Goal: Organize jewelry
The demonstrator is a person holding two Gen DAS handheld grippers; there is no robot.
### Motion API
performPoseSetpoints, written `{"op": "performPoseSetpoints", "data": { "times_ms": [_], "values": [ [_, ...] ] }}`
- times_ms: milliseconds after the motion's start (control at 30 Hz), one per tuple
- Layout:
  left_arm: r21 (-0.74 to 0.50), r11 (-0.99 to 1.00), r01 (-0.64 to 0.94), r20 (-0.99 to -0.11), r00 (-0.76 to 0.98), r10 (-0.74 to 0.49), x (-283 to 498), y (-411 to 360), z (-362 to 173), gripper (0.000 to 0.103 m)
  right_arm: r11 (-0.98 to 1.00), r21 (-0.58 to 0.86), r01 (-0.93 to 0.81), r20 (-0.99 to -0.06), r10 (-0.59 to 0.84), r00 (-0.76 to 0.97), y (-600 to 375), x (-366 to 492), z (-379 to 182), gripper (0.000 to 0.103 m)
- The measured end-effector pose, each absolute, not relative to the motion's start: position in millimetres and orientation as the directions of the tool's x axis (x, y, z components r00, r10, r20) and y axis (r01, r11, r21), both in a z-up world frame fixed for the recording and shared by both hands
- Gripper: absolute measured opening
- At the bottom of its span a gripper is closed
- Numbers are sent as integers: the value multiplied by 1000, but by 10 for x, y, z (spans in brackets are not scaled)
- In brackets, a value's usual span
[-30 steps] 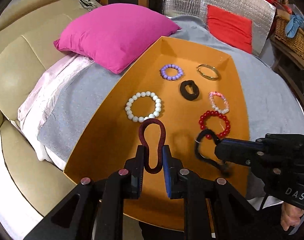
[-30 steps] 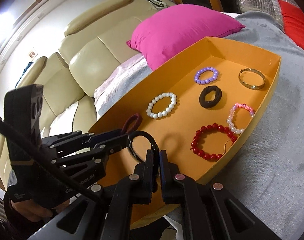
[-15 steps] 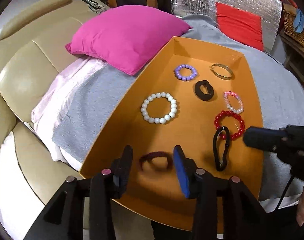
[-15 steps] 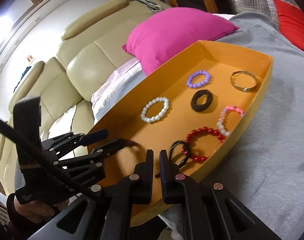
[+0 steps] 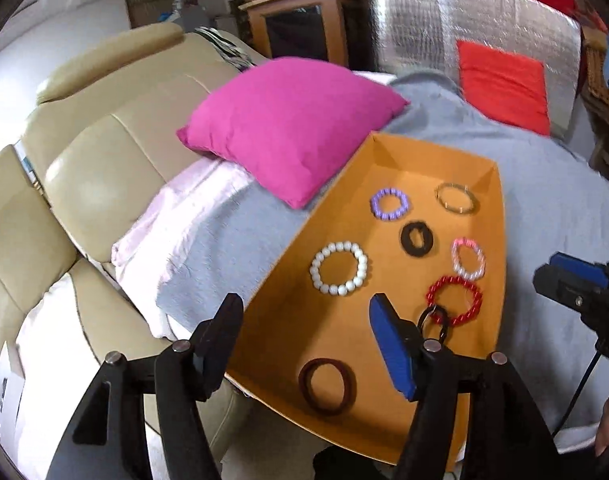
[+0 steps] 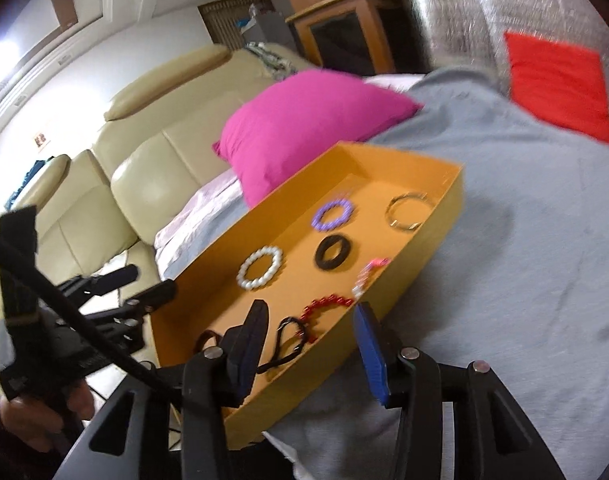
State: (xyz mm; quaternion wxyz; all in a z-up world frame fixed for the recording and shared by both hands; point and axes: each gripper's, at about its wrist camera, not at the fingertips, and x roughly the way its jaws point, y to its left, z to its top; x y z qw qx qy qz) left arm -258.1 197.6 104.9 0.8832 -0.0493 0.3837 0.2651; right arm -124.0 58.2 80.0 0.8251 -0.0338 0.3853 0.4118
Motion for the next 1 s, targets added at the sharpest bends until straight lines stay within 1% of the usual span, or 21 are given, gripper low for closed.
{"op": "performPoseSetpoints", "data": {
  "times_ms": [133, 200, 267, 367, 500, 667, 700, 733, 800, 1000],
  "values": [
    [155, 799, -580, -662, 540, 520, -2697, 1877, 1289, 70, 681, 211, -701, -627, 645, 438, 410, -1354, 1023, 52],
    [145, 804, -577, -638, 566, 522, -2754, 1833, 1401, 70, 695, 181, -696, -599, 639, 483, 300, -1451, 1147, 58],
    [147, 805, -575, -619, 582, 528, -2811, 1775, 1524, 70, 704, 164, -691, -575, 638, 513, 206, -1552, 1250, 60],
    [165, 804, -572, -583, 601, 547, -2881, 1688, 1676, 70, 713, 141, -687, -548, 634, 546, 79, -1730, 1416, 61],
    [198, 792, -578, -530, 616, 583, -2990, 1573, 1877, 70, 713, 94, -694, -528, 627, 573, -13, -1969, 1598, 66],
    [203, 796, -570, -495, 642, 586, -3136, 1446, 2088, 71, 725, 59, -687, -501, 616, 607, -119, -2232, 1839, 69],
    [204, 797, -569, -487, 647, 587, -3169, 1423, 2122, 73, 729, 60, -682, -495, 615, 614, -145, -2276, 1887, 70],
    [205, 799, -565, -479, 654, 585, -3197, 1402, 2158, 79, 731, 62, -679, -488, 616, 619, -169, -2314, 1927, 70],
    [200, 803, -561, -469, 665, 581, -3252, 1370, 2218, 83, 737, 52, -674, -471, 613, 634, -204, -2393, 2001, 72],
    [172, 814, -555, -475, 677, 562, -3346, 1366, 2301, 83, 741, 23, -671, -469, 601, 648, -167, -2484, 2097, 73]
  ]
}}
